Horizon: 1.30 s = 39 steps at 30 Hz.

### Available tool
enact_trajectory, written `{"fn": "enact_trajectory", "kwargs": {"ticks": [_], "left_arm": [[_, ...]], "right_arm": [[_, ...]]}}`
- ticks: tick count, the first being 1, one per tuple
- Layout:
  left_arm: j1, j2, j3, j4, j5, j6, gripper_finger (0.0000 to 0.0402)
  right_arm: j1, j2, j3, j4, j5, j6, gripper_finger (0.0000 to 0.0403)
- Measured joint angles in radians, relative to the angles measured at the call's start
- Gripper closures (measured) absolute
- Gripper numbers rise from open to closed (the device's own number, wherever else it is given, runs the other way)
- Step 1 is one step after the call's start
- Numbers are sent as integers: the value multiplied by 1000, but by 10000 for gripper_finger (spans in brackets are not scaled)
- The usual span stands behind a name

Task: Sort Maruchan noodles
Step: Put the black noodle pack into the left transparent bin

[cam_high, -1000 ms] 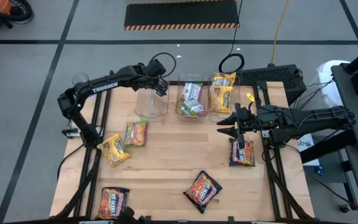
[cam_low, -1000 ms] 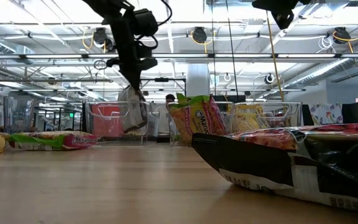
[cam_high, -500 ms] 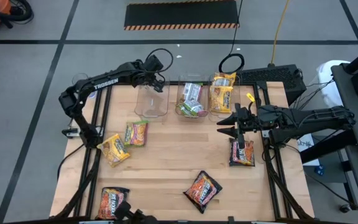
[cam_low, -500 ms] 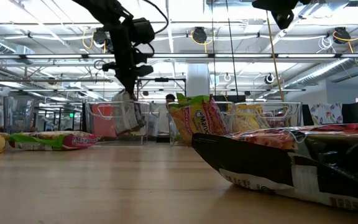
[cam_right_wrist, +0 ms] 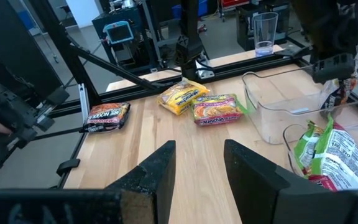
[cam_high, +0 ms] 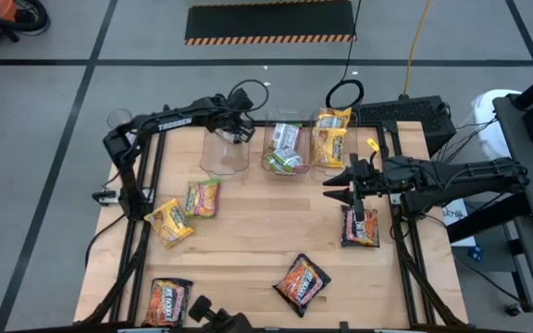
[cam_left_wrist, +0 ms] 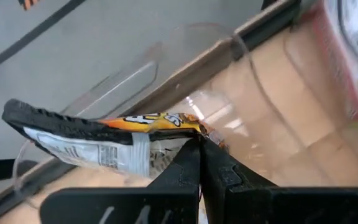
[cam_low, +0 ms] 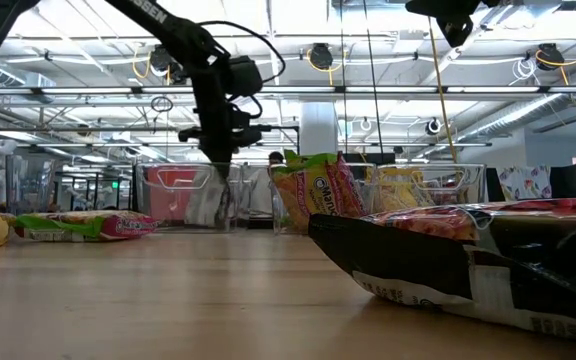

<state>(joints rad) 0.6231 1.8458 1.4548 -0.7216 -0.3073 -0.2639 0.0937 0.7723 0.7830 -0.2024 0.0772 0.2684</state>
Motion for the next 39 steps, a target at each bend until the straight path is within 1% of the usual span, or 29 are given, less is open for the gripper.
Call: {"fn": "enact_trajectory", "kwargs": {"ticks": [3, 5, 10, 19, 27, 34, 39], "left_arm": [[-2, 2, 0, 74, 4, -9, 402], [-1, 1, 0, 95, 4, -12, 402], [5, 1, 2, 95, 5, -13, 400], [5, 1, 2, 97, 5, -11, 373], [2, 1, 2, 98, 4, 11, 370], [2, 1, 2, 117, 4, 101, 368], [5, 1, 2, 152, 2, 97, 368]], "right_arm": [[0, 0, 0, 0, 0, 0, 273], [0, 0, 0, 0, 0, 6, 273], [0, 0, 0, 0, 0, 7, 273], [0, 0, 0, 0, 0, 7, 273], [0, 0, 0, 0, 0, 7, 273], [0, 0, 0, 0, 0, 7, 273], [0, 0, 0, 0, 0, 7, 273]]}}
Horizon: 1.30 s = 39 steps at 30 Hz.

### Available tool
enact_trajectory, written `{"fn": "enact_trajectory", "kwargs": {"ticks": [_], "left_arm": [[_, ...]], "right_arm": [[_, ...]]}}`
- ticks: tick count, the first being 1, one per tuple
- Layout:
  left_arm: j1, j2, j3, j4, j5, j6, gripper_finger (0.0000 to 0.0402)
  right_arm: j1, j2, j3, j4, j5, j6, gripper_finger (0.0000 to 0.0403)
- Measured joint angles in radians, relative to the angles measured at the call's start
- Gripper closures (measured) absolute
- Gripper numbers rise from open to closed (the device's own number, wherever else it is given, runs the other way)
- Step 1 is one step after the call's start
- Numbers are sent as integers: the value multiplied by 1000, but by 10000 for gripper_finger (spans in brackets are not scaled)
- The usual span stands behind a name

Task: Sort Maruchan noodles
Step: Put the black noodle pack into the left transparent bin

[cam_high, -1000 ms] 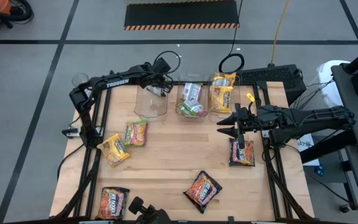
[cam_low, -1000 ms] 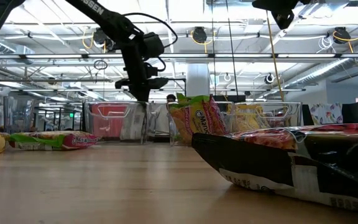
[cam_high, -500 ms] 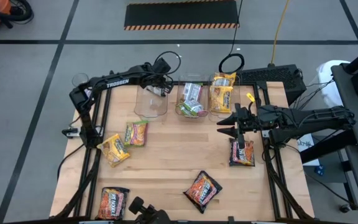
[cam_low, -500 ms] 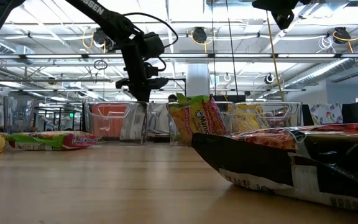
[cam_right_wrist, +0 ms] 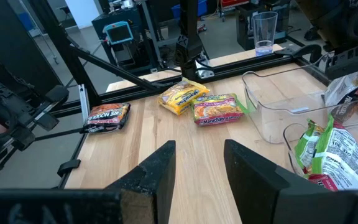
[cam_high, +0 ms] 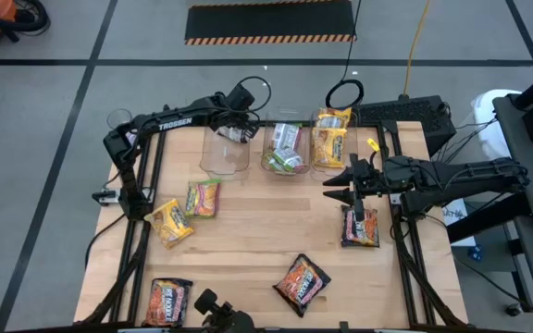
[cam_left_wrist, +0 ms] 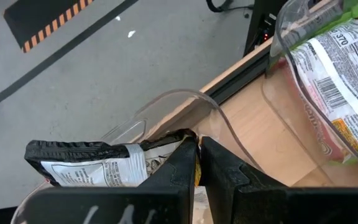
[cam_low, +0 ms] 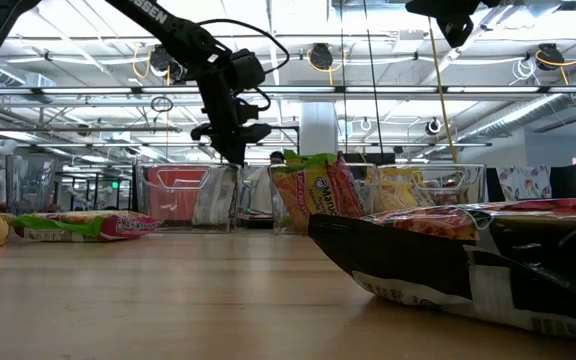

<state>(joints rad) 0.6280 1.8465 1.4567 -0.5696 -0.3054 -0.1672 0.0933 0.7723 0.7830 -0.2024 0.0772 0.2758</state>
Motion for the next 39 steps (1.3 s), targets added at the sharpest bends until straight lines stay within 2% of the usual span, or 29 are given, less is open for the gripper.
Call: {"fn": "enact_trajectory", "kwargs": {"ticks": [7, 16, 23, 30, 39], "left_arm": [[-1, 0, 0, -2, -2, 9, 368], [-1, 0, 0, 3, -9, 137, 368], [-2, -2, 1, 98, -10, 166, 369], [-11, -2, 2, 110, -10, 167, 369], [-55, -63, 2, 215, 26, 297, 369]], "right_arm": [[0, 0, 0, 0, 0, 0, 273], [0, 0, 0, 0, 0, -2, 273], [0, 0, 0, 0, 0, -3, 273], [0, 0, 0, 0, 0, -3, 273], [0, 0, 0, -2, 0, -10, 273]]}}
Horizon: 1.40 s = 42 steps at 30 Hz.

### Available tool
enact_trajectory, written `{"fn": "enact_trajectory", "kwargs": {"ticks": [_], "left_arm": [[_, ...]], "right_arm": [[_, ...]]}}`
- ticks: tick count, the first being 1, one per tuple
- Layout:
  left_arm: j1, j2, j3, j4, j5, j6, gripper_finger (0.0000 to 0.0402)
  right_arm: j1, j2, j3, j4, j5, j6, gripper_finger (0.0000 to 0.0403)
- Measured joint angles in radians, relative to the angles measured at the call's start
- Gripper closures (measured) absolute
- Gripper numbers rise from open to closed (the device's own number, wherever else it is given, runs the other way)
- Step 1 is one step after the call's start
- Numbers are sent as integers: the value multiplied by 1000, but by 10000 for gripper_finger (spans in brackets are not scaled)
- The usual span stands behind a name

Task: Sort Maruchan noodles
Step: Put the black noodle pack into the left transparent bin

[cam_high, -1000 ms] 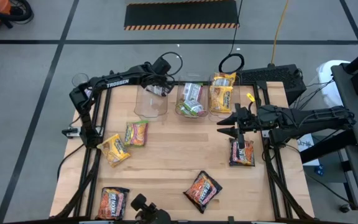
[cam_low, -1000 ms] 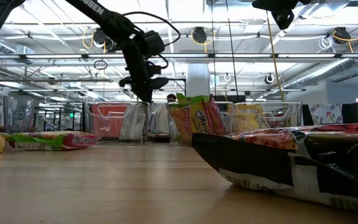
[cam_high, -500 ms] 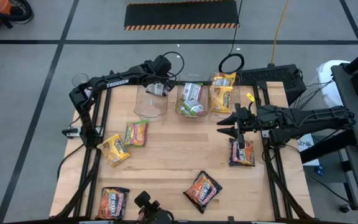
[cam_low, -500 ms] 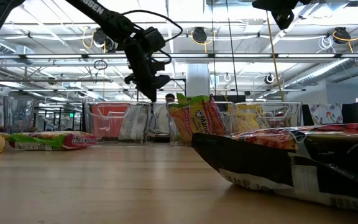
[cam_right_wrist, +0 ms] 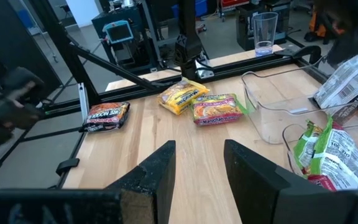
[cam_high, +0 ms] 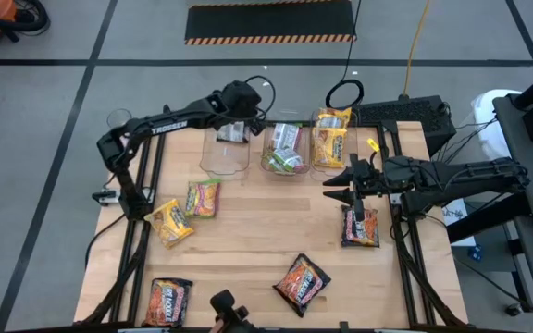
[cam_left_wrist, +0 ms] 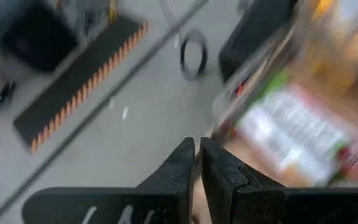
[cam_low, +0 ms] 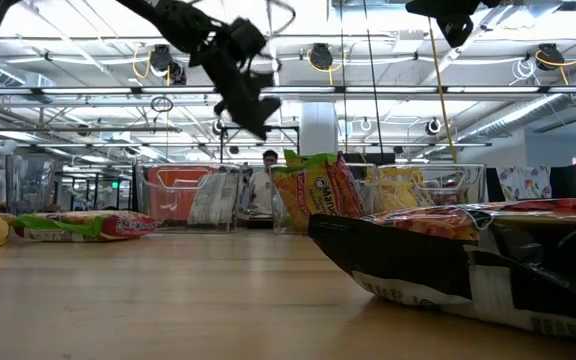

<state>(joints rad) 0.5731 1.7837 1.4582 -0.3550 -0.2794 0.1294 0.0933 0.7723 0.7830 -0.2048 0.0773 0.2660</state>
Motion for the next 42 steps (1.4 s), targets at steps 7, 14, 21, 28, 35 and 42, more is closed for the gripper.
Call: {"fn": "enact_trajectory", "kwargs": {"ticks": [7, 14, 21, 28, 35, 42], "left_arm": [[-34, -144, 0, -50, 138, -7, 369], [-118, -295, 0, -285, 336, -7, 369], [-250, -366, 0, -573, 426, -33, 369], [-405, -369, -1, -635, 488, -93, 369], [-524, -335, -1, -509, 488, -158, 368], [-576, -241, -1, -435, 488, -175, 368]], "right_arm": [[0, 0, 0, -10, 1, 0, 273], [0, 0, 0, -10, 1, 2, 273], [0, 1, 0, -9, 0, 32, 273], [0, 1, 0, 5, 0, 37, 273], [0, 1, 0, 7, 0, 37, 273], [0, 1, 0, 7, 0, 29, 273]]}}
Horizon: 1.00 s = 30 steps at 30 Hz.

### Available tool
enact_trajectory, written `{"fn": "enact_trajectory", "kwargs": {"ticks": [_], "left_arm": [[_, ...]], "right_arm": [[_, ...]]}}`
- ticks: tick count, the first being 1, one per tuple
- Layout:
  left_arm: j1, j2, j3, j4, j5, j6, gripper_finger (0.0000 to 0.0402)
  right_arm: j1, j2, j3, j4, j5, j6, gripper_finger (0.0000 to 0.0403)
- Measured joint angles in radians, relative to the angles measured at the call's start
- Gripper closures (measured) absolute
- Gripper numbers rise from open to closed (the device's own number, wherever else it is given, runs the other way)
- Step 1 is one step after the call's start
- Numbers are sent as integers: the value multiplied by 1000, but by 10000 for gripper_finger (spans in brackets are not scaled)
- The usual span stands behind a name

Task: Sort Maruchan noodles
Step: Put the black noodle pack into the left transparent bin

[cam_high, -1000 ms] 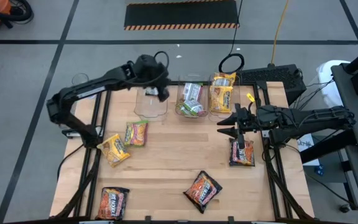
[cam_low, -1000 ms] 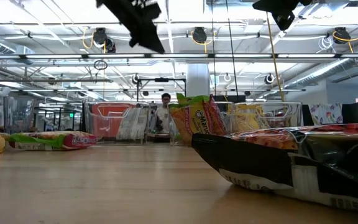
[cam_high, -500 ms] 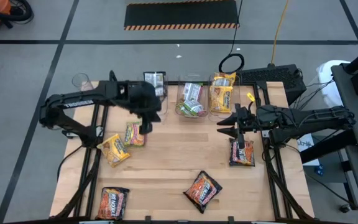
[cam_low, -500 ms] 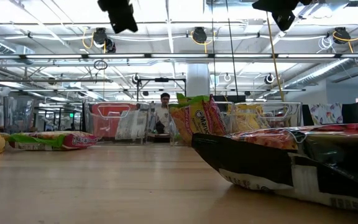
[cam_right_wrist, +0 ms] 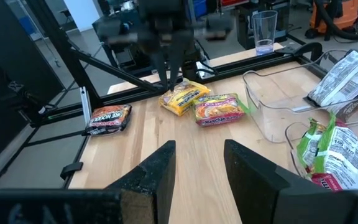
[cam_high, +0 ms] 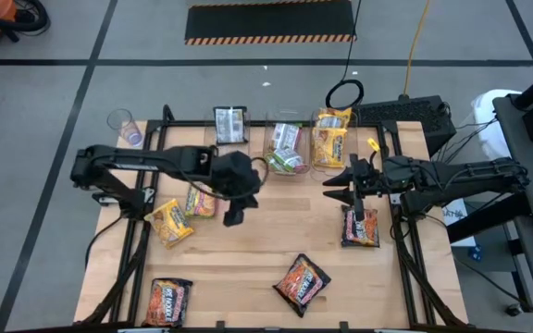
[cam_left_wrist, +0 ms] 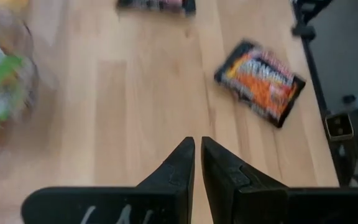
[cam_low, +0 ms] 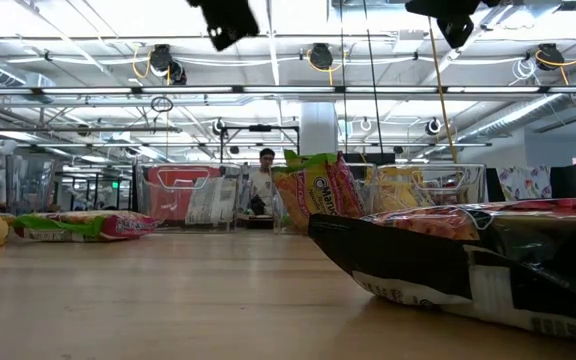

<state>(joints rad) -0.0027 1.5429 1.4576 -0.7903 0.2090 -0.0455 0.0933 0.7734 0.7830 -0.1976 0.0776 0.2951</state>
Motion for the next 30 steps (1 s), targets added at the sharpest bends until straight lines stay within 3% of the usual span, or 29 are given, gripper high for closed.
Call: {"fn": "enact_trajectory", "kwargs": {"ticks": [6, 10, 13, 24, 30], "left_arm": [[-24, 118, -1, -10, 87, -74, 368], [-50, 165, -1, -101, 165, -89, 368], [-73, 175, -2, -176, 165, -28, 368], [-133, 179, 0, -62, 168, 187, 369], [-142, 179, 0, -86, 167, 153, 369]], "right_arm": [[0, -2, 0, 3, 0, 0, 273], [0, -2, 0, -2, -2, 8, 273], [0, -2, 0, -4, -3, 9, 273], [0, -2, 0, -9, -51, 11, 273], [0, -1, 0, -28, -122, 84, 273]]}}
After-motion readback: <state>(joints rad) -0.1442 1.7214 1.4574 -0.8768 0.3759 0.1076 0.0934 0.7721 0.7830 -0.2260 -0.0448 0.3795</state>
